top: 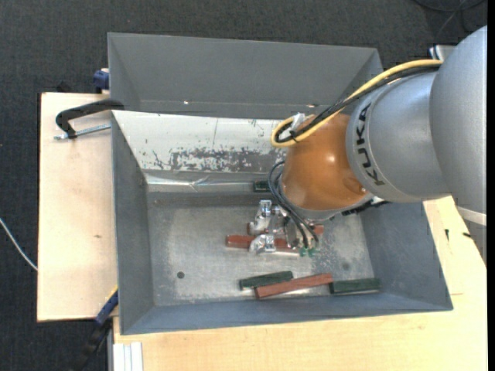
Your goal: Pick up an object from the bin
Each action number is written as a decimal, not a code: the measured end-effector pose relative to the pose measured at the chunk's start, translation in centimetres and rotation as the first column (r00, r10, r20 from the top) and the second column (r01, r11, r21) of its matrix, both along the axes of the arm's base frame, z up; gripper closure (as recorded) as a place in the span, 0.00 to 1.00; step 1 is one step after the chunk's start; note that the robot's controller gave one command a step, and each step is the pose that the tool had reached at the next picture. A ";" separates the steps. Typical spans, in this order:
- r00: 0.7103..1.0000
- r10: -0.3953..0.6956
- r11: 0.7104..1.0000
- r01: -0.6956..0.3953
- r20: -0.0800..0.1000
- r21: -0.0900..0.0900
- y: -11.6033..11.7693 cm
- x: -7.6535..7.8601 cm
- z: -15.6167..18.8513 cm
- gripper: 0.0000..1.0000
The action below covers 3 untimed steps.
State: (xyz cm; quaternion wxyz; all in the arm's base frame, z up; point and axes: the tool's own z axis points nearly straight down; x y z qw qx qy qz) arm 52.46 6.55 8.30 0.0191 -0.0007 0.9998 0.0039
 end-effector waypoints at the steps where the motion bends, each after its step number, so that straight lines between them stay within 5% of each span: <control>1: 1.000 0.000 1.000 0.000 -0.002 0.000 0.0 0.0 0.1 1.00; 2: 0.997 0.073 0.997 -0.073 -0.022 -0.006 -4.4 -1.6 1.5 1.00; 3: 0.981 0.193 0.981 -0.193 -0.023 -0.006 3.6 6.1 17.4 1.00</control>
Offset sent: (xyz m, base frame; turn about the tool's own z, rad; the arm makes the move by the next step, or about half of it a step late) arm -0.0263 -0.0735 -0.0130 -0.0945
